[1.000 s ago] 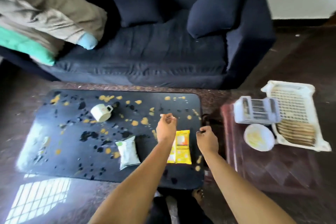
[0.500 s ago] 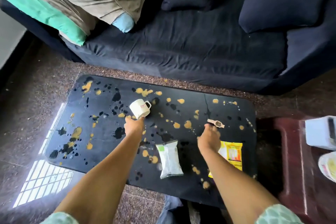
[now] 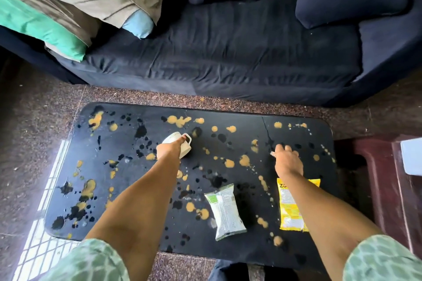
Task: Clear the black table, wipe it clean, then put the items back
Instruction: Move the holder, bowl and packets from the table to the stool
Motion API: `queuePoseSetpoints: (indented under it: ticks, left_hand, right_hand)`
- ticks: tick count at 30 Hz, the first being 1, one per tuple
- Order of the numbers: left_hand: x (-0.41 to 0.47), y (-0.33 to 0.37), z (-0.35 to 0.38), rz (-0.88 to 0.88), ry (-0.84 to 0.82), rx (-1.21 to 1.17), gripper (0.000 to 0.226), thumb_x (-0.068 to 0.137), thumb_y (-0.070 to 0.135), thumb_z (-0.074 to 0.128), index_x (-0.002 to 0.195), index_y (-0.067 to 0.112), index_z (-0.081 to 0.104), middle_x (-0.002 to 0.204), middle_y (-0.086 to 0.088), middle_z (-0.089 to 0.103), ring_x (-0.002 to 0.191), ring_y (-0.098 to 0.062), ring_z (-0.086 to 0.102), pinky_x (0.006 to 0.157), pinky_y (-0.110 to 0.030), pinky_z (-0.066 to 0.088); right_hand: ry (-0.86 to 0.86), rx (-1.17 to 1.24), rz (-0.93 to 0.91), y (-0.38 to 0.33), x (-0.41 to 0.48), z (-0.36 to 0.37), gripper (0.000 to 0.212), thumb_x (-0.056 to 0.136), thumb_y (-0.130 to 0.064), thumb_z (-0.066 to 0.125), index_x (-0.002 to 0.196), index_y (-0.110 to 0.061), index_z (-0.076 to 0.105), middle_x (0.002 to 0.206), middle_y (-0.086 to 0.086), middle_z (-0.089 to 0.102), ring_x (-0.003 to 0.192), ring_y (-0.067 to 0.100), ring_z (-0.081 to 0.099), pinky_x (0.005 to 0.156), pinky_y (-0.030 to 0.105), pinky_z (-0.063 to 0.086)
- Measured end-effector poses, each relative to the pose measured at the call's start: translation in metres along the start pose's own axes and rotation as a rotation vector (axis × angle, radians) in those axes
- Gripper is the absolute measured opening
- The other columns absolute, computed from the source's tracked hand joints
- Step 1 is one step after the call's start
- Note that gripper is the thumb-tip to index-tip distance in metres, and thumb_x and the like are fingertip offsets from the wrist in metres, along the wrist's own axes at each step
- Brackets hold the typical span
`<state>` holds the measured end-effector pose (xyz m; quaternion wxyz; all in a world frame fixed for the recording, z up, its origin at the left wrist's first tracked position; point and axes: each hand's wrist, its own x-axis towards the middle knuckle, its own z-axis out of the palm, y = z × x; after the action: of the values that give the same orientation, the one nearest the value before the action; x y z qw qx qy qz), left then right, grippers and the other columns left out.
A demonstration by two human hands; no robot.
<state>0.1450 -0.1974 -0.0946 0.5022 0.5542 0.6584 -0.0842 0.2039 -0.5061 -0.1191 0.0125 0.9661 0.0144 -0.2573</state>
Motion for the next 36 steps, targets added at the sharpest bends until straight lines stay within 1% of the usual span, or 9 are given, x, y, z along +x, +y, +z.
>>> queuePoseSetpoints:
  ticks: [8, 12, 18, 22, 25, 28, 30, 33, 36]
  left_hand:
    - [-0.061, -0.017, -0.002, 0.367, -0.044, 0.143, 0.069, 0.068, 0.031, 0.083, 0.124, 0.008, 0.050, 0.114, -0.005, 0.061, 0.102, -0.024, 0.059, 0.072, -0.022, 0.044]
    - [-0.117, -0.044, 0.008, 0.573, -0.216, 0.108, 0.072, 0.062, 0.023, 0.088, 0.121, 0.020, 0.047, 0.112, 0.005, 0.057, 0.102, -0.015, 0.056, 0.075, -0.019, 0.045]
    - [-0.202, -0.099, 0.049, 0.795, -0.460, 0.229, 0.070, 0.060, 0.019, 0.088, 0.116, 0.032, 0.048, 0.116, 0.013, 0.059, 0.105, -0.007, 0.057, 0.084, -0.023, 0.049]
    - [-0.259, -0.137, 0.092, 0.919, -0.561, 0.373, 0.070, 0.059, 0.024, 0.087, 0.114, 0.037, 0.047, 0.110, 0.019, 0.057, 0.101, 0.003, 0.055, 0.079, -0.008, 0.041]
    - [-0.301, -0.168, 0.130, 1.005, -0.664, 0.466, 0.069, 0.057, 0.031, 0.087, 0.110, 0.045, 0.045, 0.111, 0.025, 0.057, 0.100, 0.007, 0.055, 0.082, -0.011, 0.042]
    - [-0.344, -0.199, 0.173, 1.094, -0.795, 0.519, 0.068, 0.057, 0.043, 0.081, 0.115, 0.039, 0.046, 0.117, 0.019, 0.056, 0.106, 0.000, 0.055, 0.089, -0.016, 0.043]
    - [-0.371, -0.213, 0.204, 1.150, -0.847, 0.582, 0.068, 0.056, 0.048, 0.073, 0.117, 0.039, 0.045, 0.118, 0.016, 0.056, 0.106, -0.004, 0.052, 0.090, -0.015, 0.040]
    - [-0.396, -0.219, 0.247, 1.190, -0.916, 0.724, 0.072, 0.059, 0.036, 0.079, 0.124, 0.033, 0.048, 0.118, 0.009, 0.057, 0.109, -0.008, 0.049, 0.090, -0.019, 0.038]
    - [-0.407, -0.218, 0.291, 1.237, -0.996, 0.874, 0.077, 0.064, 0.020, 0.080, 0.132, 0.023, 0.045, 0.127, 0.002, 0.054, 0.118, -0.013, 0.045, 0.092, -0.016, 0.031]
  right_hand:
    - [0.007, 0.233, 0.030, 0.003, -0.017, -0.013, 0.034, 0.087, -0.017, 0.061, 0.117, -0.003, 0.051, 0.118, 0.017, 0.055, 0.104, 0.035, 0.059, 0.080, 0.034, 0.046]
    - [0.091, 0.620, 0.027, 0.018, -0.048, -0.019, 0.023, 0.082, -0.014, 0.065, 0.104, -0.010, 0.058, 0.102, 0.011, 0.059, 0.092, 0.029, 0.057, 0.070, 0.031, 0.038]
    - [0.061, 1.132, 0.026, 0.092, -0.108, -0.032, 0.019, 0.081, -0.023, 0.073, 0.095, -0.023, 0.060, 0.091, -0.006, 0.068, 0.084, 0.011, 0.064, 0.074, 0.031, 0.053]
    - [0.037, 1.217, 0.071, 0.174, -0.140, -0.036, 0.019, 0.083, -0.021, 0.072, 0.097, -0.021, 0.059, 0.090, -0.004, 0.067, 0.085, 0.009, 0.064, 0.070, 0.027, 0.052]
    - [0.046, 1.234, 0.058, 0.242, -0.159, -0.039, 0.019, 0.082, -0.015, 0.073, 0.092, -0.023, 0.058, 0.082, -0.002, 0.066, 0.078, 0.011, 0.065, 0.072, 0.034, 0.052]
    - [0.056, 1.234, 0.097, 0.310, -0.180, -0.041, 0.020, 0.082, -0.013, 0.072, 0.092, -0.025, 0.060, 0.085, -0.006, 0.068, 0.078, 0.006, 0.063, 0.071, 0.020, 0.049]
    - [0.036, 1.250, 0.120, 0.355, -0.191, -0.037, 0.020, 0.083, -0.012, 0.071, 0.099, -0.022, 0.062, 0.090, -0.007, 0.068, 0.081, 0.007, 0.063, 0.073, 0.020, 0.049]
    - [-0.054, 1.262, 0.147, 0.404, -0.202, -0.029, 0.028, 0.086, -0.012, 0.067, 0.109, -0.027, 0.060, 0.101, -0.006, 0.068, 0.094, 0.009, 0.063, 0.084, 0.027, 0.050]
    - [-0.105, 1.289, 0.165, 0.440, -0.203, -0.021, 0.032, 0.087, -0.003, 0.063, 0.112, -0.023, 0.059, 0.097, -0.004, 0.066, 0.089, 0.008, 0.061, 0.082, 0.027, 0.050]
